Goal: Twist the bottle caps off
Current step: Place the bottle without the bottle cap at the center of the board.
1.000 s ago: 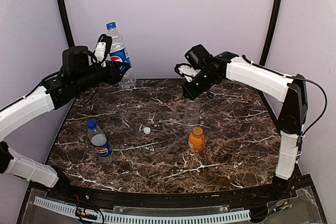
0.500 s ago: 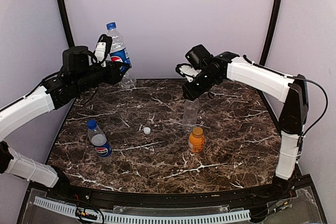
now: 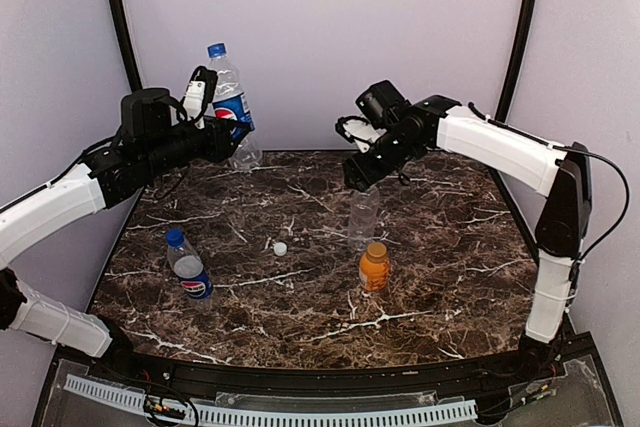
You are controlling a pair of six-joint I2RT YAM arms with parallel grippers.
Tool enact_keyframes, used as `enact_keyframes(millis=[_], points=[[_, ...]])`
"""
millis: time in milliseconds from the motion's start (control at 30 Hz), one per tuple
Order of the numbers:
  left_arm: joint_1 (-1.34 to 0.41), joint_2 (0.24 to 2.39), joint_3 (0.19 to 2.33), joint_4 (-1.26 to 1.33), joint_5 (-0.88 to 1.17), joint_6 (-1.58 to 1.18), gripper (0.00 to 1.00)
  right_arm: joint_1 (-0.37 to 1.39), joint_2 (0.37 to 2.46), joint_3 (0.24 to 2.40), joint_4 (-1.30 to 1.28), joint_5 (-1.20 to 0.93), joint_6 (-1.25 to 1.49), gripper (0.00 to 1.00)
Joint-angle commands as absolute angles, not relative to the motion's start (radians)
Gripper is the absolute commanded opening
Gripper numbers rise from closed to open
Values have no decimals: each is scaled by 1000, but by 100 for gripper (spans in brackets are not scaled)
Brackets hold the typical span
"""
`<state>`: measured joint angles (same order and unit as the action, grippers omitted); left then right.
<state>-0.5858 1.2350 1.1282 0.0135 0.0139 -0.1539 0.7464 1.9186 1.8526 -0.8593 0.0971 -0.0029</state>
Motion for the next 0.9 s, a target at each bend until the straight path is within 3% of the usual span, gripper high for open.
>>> enact_keyframes(millis=[0,367,500,867], points=[[-589,1242,1111,48,98,-125,44,756,1826,1863,-789,38,-8,71],[-617,1276,1124,45,403,-111,43,753,1604,1732,-521,-291,-33,79],[-641,1296,1132,46,515,-113,43,751,1538,1661,-392,-454,-1,88],[-717,1338,1137,71,730,-115,43,752,1548,1596,-194,-720,173,98]])
